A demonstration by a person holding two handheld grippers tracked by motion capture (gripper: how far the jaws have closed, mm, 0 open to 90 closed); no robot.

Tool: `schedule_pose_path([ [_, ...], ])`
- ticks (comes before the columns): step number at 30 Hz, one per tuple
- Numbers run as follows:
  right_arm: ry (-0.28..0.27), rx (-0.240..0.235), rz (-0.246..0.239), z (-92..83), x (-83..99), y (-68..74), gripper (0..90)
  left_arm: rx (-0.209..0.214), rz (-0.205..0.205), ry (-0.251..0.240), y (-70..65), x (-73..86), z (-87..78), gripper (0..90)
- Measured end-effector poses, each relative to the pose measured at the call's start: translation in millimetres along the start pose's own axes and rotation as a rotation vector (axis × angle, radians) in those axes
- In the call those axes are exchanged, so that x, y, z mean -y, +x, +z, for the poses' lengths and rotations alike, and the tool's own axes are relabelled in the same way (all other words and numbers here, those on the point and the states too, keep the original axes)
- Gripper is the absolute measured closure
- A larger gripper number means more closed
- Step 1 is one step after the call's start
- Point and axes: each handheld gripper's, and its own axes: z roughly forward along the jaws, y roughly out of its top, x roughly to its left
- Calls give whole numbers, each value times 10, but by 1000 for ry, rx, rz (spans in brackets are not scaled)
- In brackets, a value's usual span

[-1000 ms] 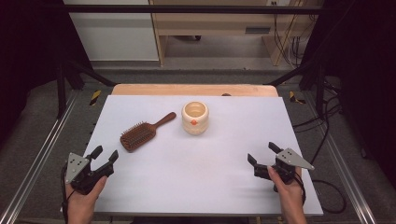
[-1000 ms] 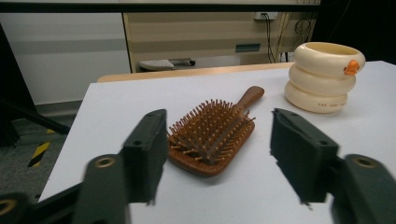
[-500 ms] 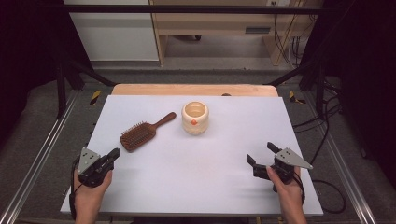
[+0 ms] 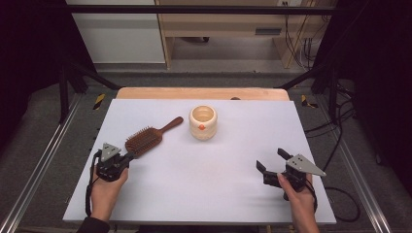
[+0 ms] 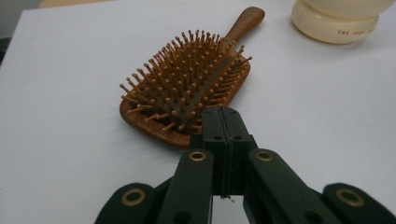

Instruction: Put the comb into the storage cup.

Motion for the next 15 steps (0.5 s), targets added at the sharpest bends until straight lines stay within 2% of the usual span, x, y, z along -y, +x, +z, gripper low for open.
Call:
schedule_pose_path([
  [3,-2,0,6,-9,1,-1,62,2,-7,19,-25,-15,57,900],
  [8,-8,2,10,-23,-5,-9,62,-2,1,78,-37,-14,166,900],
  [13,-12,2,17,-33,-7,-20,61,-8,0,108,-24,-16,213,900],
  [15,-11,1,21,-32,-6,-21,61,-7,6,136,-31,-3,243,900],
])
